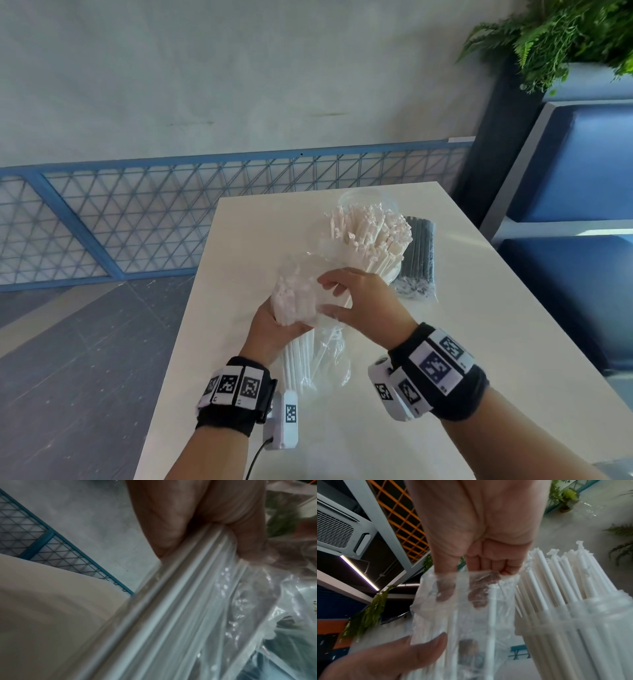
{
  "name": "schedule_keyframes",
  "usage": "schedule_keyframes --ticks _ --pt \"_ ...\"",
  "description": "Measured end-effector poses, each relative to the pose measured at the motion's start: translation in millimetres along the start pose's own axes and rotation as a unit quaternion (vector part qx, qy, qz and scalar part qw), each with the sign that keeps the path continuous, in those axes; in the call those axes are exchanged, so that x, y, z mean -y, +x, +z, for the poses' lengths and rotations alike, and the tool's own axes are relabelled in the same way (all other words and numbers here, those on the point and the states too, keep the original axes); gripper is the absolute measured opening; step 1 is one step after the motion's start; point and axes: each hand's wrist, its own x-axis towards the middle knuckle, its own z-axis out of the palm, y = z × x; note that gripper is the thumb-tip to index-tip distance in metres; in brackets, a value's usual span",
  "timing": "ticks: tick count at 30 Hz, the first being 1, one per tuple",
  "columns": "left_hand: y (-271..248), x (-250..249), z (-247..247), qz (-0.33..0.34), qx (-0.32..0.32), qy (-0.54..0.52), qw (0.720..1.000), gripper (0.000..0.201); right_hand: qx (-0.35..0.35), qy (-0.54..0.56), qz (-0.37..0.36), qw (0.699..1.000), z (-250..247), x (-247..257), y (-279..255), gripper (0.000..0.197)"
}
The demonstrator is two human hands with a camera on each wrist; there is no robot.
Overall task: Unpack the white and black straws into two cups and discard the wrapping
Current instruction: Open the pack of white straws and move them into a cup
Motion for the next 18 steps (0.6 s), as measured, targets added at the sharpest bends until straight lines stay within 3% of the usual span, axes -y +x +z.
schedule_keyframes --ticks 5,8,12,15,18 --pt "-1.0 -0.4 0.0 0.011 0.017 0.024 1.000 0.047 -0.023 0.006 0.025 0.999 11.1 -0.2 -7.7 0.043" --pt "-2.9 -0.5 -5.2 0.019 0.028 0.045 0.998 0.044 0.060 -0.046 0.036 0.996 5.3 -3.3 -7.3 0.035" --pt "-1.4 0.6 -13.2 0.016 0.039 0.050 0.998 0.052 0.061 0.038 0.060 0.996 -5.5 -3.0 -0.4 0.022" --pt "-2.6 1.3 -10.6 0.024 0.097 0.050 0.994 0.070 0.043 0.088 0.057 0.994 6.7 1.4 1.6 0.008" --pt "-5.5 -4.0 -7.3 0.031 0.144 0.029 0.989 0.077 0.067 0.125 0.057 0.988 19.6 7.6 -2.4 0.010"
